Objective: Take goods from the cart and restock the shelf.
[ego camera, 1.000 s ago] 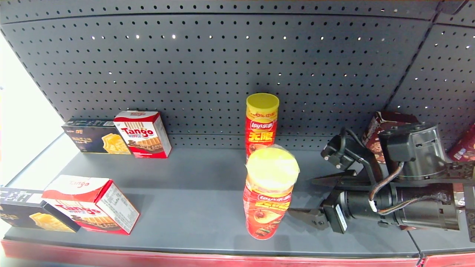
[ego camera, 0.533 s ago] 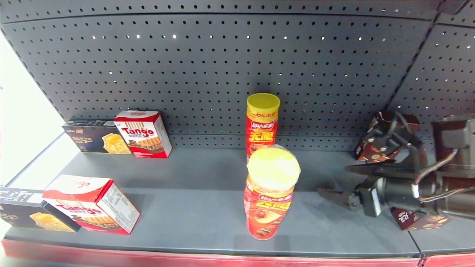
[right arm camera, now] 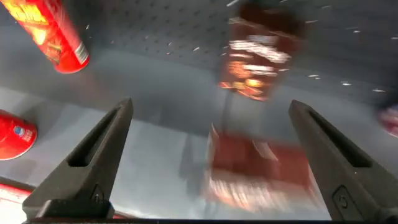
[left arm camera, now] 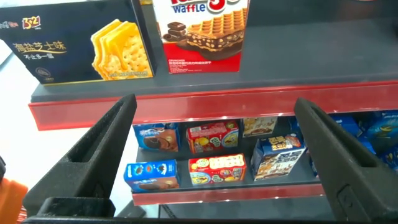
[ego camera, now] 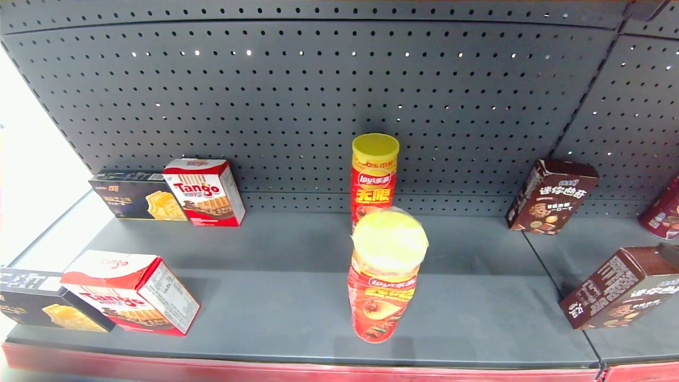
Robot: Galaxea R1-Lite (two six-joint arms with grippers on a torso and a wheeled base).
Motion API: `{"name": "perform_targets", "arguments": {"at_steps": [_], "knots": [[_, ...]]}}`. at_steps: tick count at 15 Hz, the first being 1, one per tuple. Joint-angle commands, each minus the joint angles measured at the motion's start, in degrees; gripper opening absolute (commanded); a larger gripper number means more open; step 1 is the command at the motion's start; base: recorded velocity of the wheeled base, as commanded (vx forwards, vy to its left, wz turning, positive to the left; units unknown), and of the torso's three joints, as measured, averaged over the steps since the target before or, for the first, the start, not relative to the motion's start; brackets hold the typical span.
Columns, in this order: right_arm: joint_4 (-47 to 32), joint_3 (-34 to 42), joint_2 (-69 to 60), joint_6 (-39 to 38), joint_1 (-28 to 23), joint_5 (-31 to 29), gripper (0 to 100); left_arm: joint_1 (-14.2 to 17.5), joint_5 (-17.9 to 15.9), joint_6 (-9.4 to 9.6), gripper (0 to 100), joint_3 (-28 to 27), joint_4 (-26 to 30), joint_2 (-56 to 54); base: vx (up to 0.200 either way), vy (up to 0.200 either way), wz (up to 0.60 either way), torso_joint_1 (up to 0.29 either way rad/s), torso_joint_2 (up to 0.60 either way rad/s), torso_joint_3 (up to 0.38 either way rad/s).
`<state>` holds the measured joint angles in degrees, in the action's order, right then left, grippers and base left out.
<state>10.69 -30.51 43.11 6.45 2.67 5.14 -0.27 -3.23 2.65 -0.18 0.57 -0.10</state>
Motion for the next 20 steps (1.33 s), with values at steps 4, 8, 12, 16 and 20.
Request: {"name": "perform_targets", "arguments": {"at_steps": [4,8,12,16,20], "knots": [[-14.38,19.79,-38.89,-0.56,-4.95,-3.47,100,0.09,0.07,-0.01,100,0.01,-0.13,0.1,0.0,0.0,0.0,0.0,0.0,0.0],[-6.65,30.51,-39.15,-4.78,-4.78,-12.0,100,0.0,0.07,-0.01,100,0.09,-0.22,0.1,0.0,0.0,0.0,0.0,0.0,0.0],[-10.87,30.43,-42.67,-6.71,-2.85,-6.02,100,0.0,-0.02,0.08,100,0.09,-0.22,0.1,0.0,0.0,0.0,0.0,0.0,0.0],[-10.69,30.43,-42.67,-6.62,-2.76,-6.2,100,0.09,0.07,-0.01,100,0.09,-0.22,0.1,0.0,0.0,0.0,0.0,0.0,0.0],[-10.69,30.51,-42.75,-6.62,-2.76,-6.02,100,0.0,-0.2,0.69,100,0.18,-0.22,0.1,0.0,0.0,0.0,0.0,0.0,0.0]]}}
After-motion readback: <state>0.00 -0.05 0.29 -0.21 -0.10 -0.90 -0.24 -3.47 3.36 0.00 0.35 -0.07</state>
